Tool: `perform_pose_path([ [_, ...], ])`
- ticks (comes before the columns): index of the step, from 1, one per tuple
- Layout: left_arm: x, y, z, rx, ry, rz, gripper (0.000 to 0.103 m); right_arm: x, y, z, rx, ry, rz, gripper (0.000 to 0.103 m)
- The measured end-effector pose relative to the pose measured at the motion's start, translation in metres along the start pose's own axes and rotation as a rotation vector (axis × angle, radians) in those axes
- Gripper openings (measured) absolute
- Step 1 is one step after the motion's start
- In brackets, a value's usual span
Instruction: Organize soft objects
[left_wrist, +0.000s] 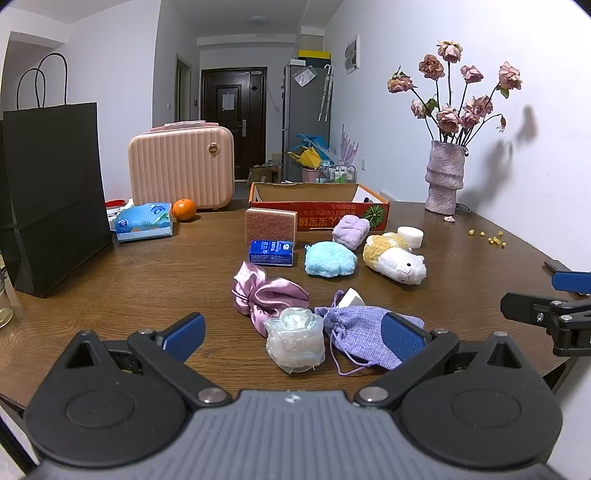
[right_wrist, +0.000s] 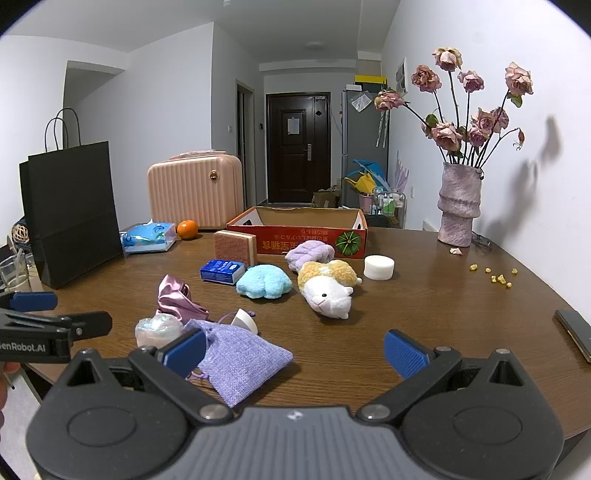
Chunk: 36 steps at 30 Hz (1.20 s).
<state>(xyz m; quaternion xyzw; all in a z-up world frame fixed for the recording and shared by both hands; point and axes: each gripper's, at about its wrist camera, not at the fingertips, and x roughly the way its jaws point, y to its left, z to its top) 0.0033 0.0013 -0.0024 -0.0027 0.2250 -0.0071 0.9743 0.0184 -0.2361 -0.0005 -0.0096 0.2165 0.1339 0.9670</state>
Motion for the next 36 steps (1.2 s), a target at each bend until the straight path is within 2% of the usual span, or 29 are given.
perform_pose_path([
  [36,0.0012,0.0034,0.0003,-0.002,-0.003,-0.002,0.103,-0.0006,-0.0001,0.0007,-0.009,-0.002,-0.004,0.103],
])
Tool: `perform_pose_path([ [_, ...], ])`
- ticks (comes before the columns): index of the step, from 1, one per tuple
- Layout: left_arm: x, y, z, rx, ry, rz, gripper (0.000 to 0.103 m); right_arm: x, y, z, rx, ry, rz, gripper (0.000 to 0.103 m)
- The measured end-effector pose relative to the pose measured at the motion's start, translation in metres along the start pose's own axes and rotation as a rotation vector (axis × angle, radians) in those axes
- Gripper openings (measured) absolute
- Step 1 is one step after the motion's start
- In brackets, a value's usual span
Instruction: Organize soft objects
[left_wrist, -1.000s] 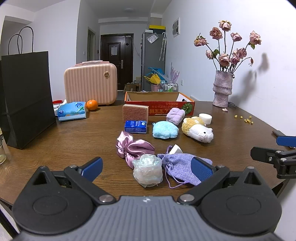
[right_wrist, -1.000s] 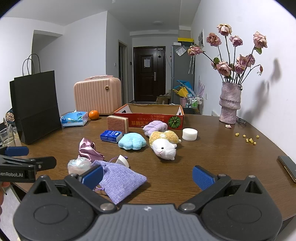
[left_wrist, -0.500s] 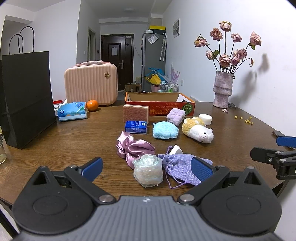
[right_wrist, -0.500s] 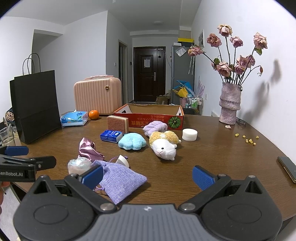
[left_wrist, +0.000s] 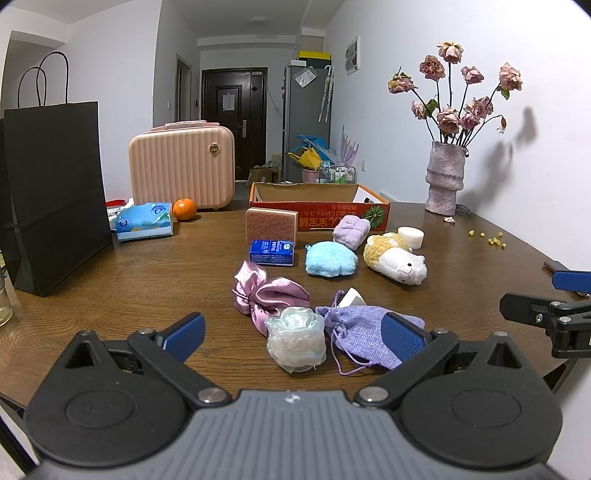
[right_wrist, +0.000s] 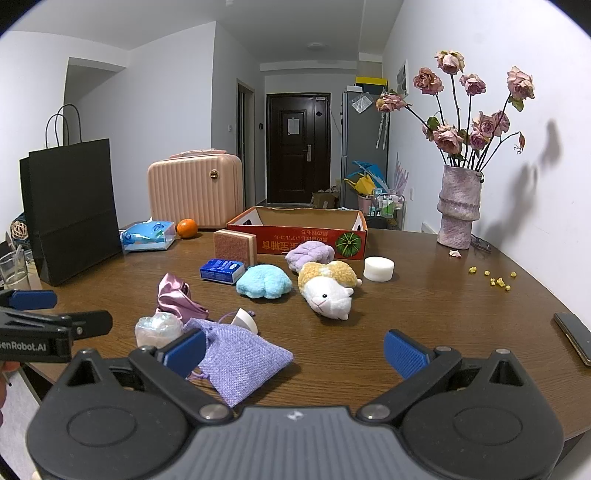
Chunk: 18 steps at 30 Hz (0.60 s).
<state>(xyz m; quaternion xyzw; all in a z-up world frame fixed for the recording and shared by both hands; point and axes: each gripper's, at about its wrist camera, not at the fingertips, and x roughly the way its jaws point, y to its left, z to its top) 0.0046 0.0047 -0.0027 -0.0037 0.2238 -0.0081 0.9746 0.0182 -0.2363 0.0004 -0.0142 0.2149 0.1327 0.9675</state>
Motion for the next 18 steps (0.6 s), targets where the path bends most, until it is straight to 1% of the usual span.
perform_pose_path([
  [18,-0.0006,0.0013,-0.0005,-0.001,-0.002,-0.001,0.103,0.0006,0.0017,-0.001,-0.006,0.001,-0.002,0.103],
])
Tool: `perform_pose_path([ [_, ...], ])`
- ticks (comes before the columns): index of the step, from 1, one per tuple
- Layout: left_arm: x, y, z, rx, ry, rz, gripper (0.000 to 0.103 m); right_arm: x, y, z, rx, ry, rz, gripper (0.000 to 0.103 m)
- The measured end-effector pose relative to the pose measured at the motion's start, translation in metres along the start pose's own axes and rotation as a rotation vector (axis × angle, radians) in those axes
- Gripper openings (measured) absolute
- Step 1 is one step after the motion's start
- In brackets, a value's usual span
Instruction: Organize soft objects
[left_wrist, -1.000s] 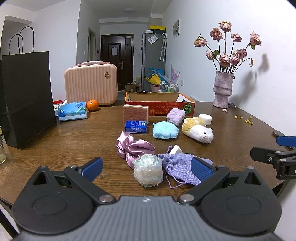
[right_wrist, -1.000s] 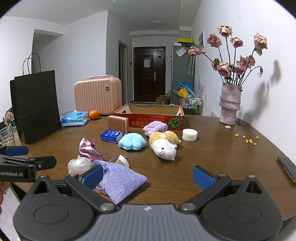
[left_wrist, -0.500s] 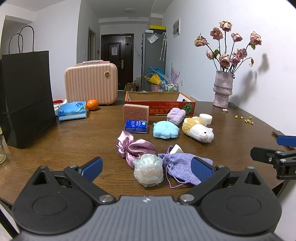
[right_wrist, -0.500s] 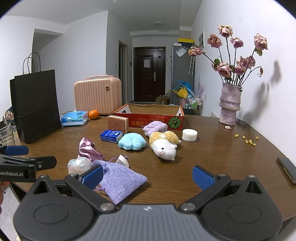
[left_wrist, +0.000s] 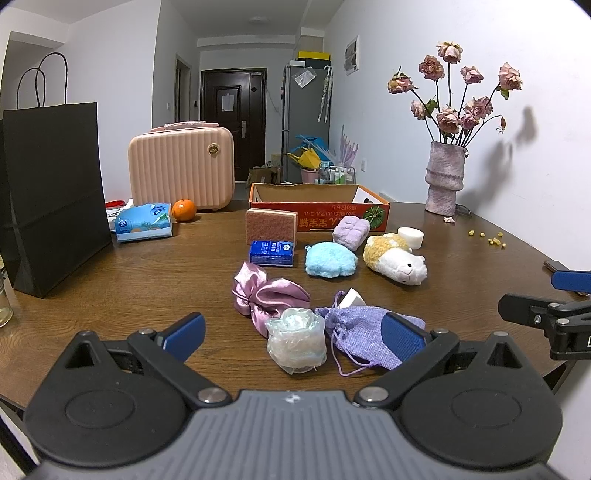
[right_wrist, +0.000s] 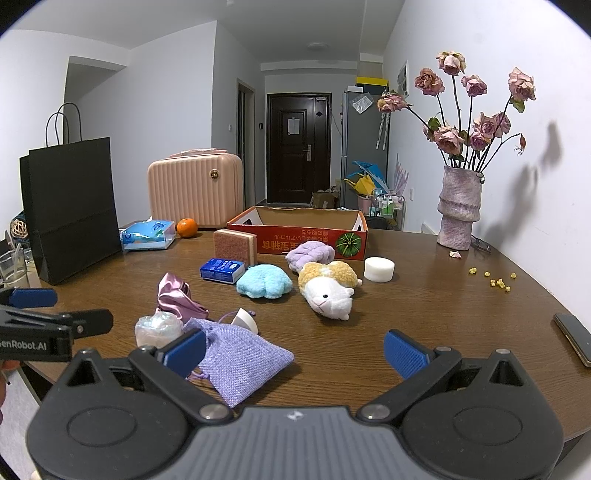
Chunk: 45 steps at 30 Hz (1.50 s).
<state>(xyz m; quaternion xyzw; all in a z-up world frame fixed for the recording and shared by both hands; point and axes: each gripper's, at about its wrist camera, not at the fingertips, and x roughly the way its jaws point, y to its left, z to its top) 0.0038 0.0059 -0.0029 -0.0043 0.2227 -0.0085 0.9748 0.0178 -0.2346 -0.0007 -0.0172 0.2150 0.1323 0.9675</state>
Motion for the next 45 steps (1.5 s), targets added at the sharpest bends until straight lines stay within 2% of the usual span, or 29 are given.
perform_pose_path([
  [19,0.002,-0.001,0.0,0.0,0.008,0.001,0.103,0.007,-0.001,0.0,-0.006,0.014,-0.002,0.103],
  [45,0.05,0.009,0.009,-0.008,0.081,-0.007,0.103,0.056,0.004,0.012,-0.022,0.085,-0.004,0.103],
])
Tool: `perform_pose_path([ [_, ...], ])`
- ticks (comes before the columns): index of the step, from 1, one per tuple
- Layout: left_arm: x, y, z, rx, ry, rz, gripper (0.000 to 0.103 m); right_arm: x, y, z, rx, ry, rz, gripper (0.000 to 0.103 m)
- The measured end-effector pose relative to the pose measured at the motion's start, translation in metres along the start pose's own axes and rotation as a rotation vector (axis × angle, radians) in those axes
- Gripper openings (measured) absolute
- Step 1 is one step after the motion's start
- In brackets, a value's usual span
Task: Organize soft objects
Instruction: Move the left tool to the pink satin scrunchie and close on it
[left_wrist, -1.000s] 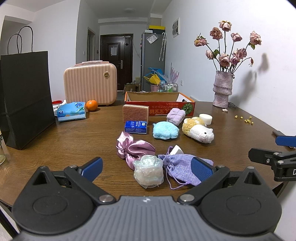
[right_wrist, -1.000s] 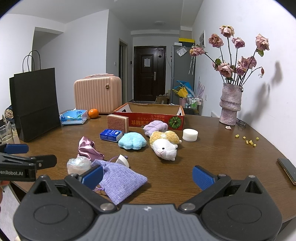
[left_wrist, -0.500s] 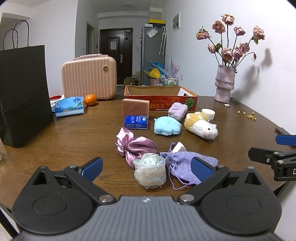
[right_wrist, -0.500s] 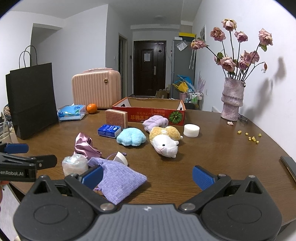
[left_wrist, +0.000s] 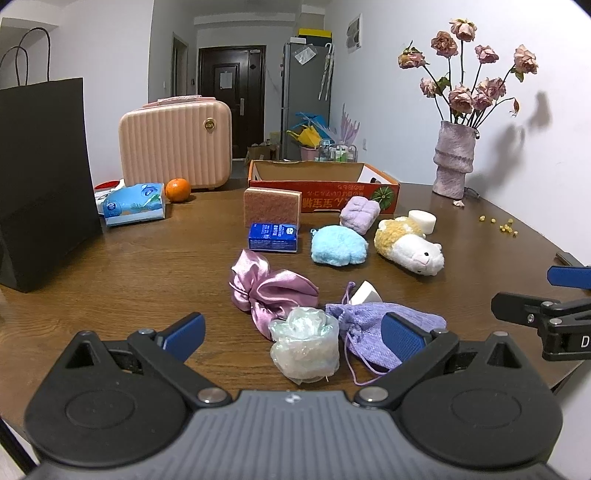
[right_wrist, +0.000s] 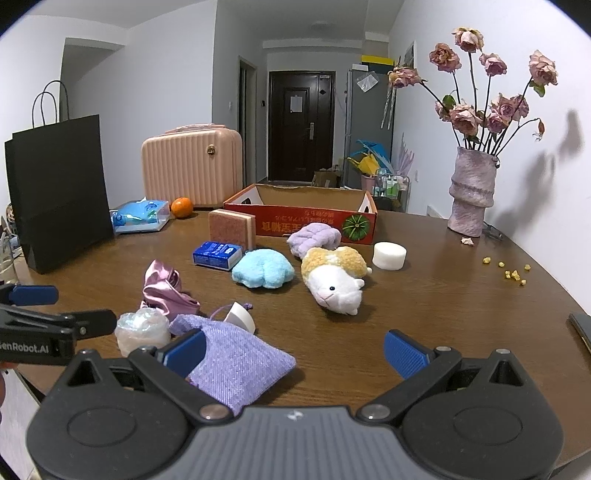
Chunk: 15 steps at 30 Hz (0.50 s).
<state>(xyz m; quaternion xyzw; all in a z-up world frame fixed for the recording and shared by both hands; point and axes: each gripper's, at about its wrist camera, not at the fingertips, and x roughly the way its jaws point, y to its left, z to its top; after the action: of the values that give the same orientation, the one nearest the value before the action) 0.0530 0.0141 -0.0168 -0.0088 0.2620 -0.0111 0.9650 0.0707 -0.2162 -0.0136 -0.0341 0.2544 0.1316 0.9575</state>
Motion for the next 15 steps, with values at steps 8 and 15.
perform_pose_path([
  [8,0.013,0.004,0.005,-0.006,0.012,0.0,0.103,0.015,0.002,0.007,-0.004,0.013,-0.003,0.103],
  [15,0.026,0.008,0.012,-0.01,0.023,0.004,0.103,0.029,0.002,0.013,-0.005,0.021,0.0,0.103],
])
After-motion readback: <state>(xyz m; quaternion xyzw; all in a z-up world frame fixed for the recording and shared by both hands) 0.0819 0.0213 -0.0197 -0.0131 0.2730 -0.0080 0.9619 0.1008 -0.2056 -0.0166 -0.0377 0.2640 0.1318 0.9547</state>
